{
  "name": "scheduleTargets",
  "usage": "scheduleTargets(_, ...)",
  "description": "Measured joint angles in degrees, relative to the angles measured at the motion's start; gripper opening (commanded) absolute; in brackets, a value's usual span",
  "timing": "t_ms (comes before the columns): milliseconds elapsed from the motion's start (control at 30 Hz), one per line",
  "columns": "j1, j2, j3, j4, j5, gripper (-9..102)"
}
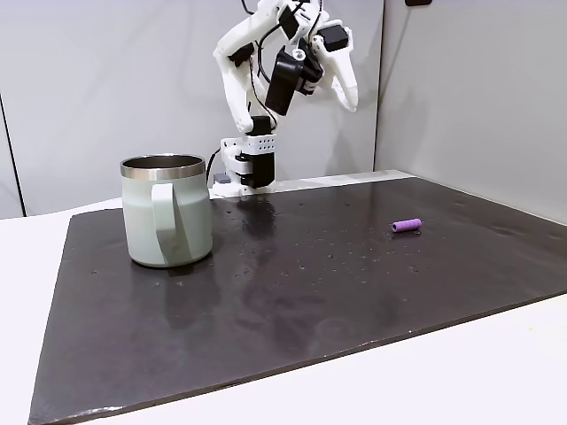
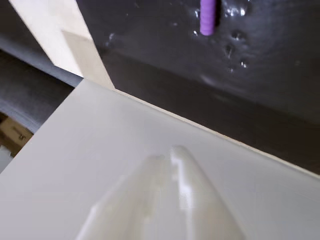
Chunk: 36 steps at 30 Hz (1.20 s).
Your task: Grasp a pengrip and put it in the cup.
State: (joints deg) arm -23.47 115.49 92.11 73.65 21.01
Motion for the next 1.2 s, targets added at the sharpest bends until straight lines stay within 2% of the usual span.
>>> scheduleTargets(167,-0.79,-15.47,-16.17,8.61,6.15,0)
scheduleTargets(333,-2.81,-24.70,-24.61,9.67,7.21,1)
scheduleTargets(467,-2.11,-31.20,-29.18,10.20,7.29,20)
scheduleTargets(767,-1.67,-44.21,-37.62,12.22,7.29,27)
scheduleTargets(1200,-1.58,-59.68,-45.44,12.22,7.12,23)
